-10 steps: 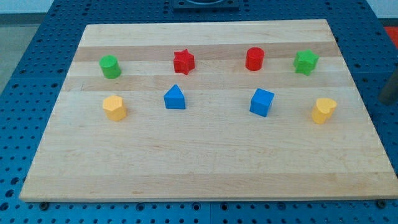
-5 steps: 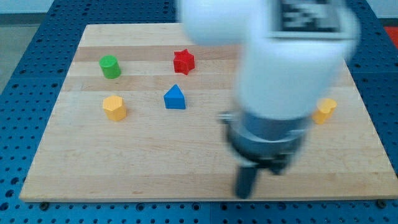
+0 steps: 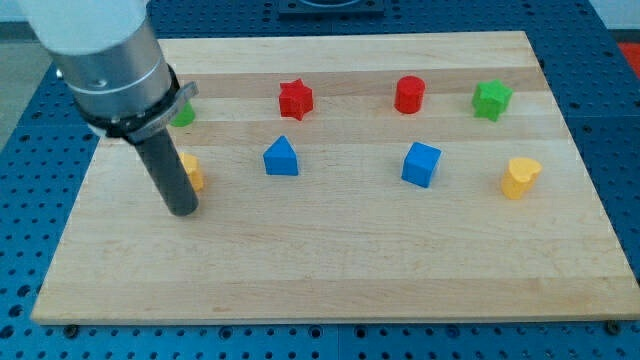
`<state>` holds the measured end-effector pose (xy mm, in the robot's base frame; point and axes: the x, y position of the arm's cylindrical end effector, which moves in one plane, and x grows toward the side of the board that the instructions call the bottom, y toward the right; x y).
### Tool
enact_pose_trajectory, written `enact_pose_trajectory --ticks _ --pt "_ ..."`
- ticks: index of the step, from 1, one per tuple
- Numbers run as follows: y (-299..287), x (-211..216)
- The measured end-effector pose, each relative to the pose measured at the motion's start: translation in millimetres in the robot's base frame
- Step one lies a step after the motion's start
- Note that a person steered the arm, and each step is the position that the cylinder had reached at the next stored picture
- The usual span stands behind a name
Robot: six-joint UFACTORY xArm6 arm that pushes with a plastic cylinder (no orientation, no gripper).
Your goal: Move the yellow hexagon to the top left of the board
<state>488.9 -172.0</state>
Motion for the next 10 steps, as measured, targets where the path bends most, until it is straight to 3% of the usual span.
enact_pose_trajectory --ticks 1,2,3,5,7,10 --pt "-5 -26" --pt "-8 5" --pt "-38 -2" --pt "-33 -74" --pt "-4 -31" --pt "10 -145"
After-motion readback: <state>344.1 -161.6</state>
